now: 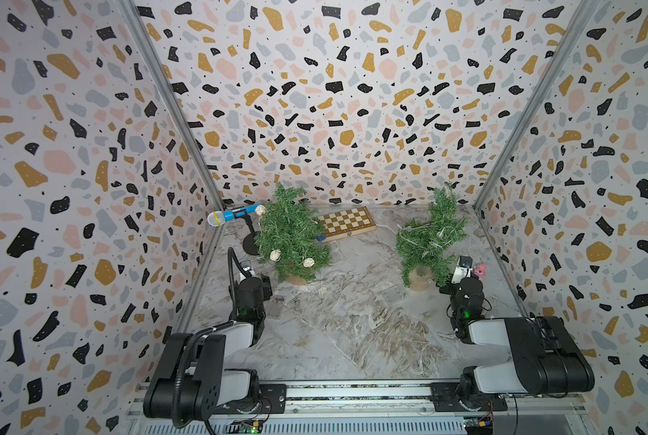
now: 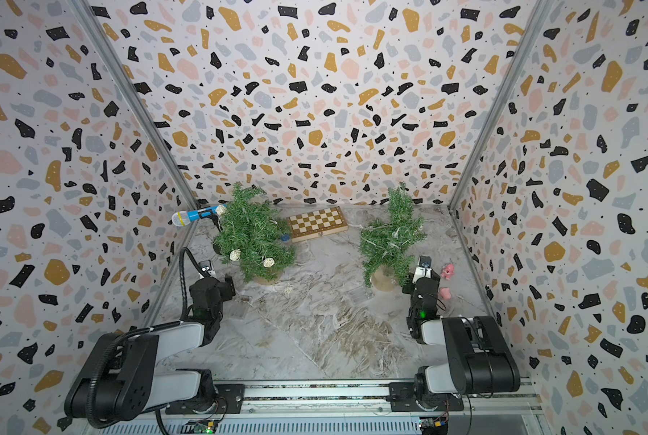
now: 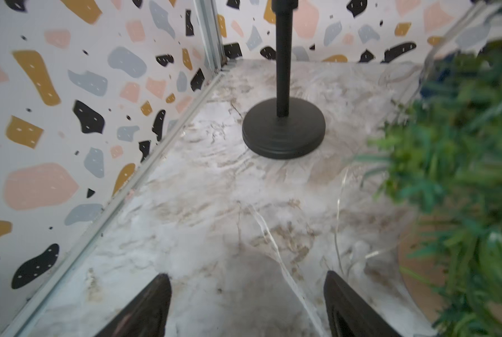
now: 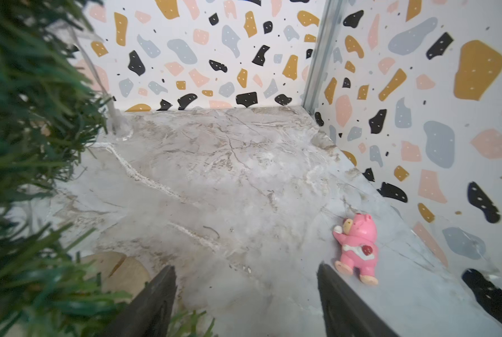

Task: Wrap string light around the christmas tree
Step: Reset both arms

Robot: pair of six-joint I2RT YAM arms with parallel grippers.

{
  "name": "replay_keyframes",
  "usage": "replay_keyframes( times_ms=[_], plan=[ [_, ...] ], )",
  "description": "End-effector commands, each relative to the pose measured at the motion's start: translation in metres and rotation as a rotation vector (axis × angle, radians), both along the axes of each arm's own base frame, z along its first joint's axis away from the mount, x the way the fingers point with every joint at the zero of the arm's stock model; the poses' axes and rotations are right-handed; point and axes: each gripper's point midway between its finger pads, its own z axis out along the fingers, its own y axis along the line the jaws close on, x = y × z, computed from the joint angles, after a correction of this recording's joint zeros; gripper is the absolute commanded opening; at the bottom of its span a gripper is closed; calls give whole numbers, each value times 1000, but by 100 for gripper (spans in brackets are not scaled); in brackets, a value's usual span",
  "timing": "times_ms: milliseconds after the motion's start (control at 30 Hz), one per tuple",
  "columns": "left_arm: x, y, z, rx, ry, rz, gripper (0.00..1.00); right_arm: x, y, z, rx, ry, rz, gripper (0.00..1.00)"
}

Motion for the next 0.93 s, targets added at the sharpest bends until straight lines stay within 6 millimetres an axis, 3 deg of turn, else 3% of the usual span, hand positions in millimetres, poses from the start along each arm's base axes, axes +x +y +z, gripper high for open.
replay_keyframes(
  times_ms=[0, 33, 67, 133, 167, 200, 633, 767, 900],
  plan=[
    [18, -9, 30, -14, -131, -54, 81, 3, 16, 14, -6, -78, 88, 78],
    [20, -7, 25, -19, -136, -40, 84, 4, 16, 12, -2, -63, 86, 78],
    [25, -6, 26, 1, -178, -45, 99, 3, 15, 14, -4, -82, 85, 78],
    [24, -8, 23, -8, -156, -56, 99, 4, 15, 13, 0, -68, 80, 79],
    [22, -9, 20, -23, -104, -56, 99, 4, 15, 13, -2, -74, 80, 98],
    [24, -8, 20, -29, -102, -52, 99, 4, 14, 13, -1, -67, 77, 99],
    [30, -10, 20, -6, -80, -60, 99, 5, 14, 13, -3, -68, 74, 99],
    [36, -36, 18, 22, -64, -210, 99, 5, 15, 13, -1, -69, 77, 99],
    [36, -35, 19, 15, -59, -199, 99, 5, 15, 13, -3, -70, 78, 99]
  ],
)
